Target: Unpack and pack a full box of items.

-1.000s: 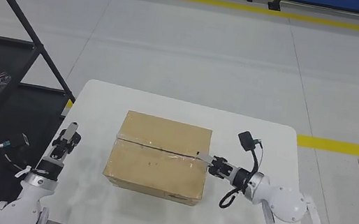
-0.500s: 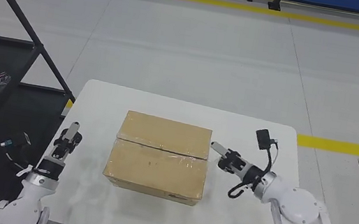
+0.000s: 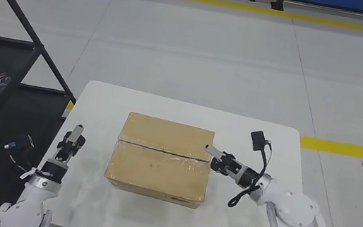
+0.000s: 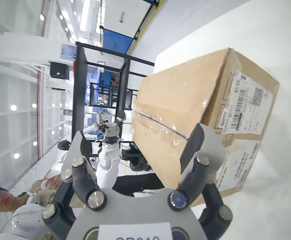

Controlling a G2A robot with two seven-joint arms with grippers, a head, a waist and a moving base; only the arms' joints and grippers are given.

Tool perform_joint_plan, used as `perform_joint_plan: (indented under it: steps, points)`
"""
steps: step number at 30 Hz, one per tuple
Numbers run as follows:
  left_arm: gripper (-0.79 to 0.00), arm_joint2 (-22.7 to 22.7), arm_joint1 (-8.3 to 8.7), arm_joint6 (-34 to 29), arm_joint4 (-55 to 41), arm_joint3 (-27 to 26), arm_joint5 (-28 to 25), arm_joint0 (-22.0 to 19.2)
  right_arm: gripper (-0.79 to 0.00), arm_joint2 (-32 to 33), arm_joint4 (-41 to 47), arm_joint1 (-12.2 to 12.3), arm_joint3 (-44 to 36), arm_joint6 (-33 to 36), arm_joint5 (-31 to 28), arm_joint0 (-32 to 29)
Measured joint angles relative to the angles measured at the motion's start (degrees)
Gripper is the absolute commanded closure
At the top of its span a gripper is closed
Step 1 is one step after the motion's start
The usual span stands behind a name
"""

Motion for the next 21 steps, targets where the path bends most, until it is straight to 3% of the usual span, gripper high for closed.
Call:
perform_joint_plan:
  steps: [7, 21]
  points:
    - [-0.785, 0.2, 0.08, -0.1, 0.1, 0.1, 0.3, -0.3, -0.785, -2.4, -1.5, 0.1, 3.3, 2.9, 6.0, 3.6]
    - [-0.785, 0.8, 0.18, 0.5, 0.4, 0.8, 0.6, -0.9, -0.785, -2.9, 0.0, 0.6, 5.1, 3.7, 6.4, 4.4]
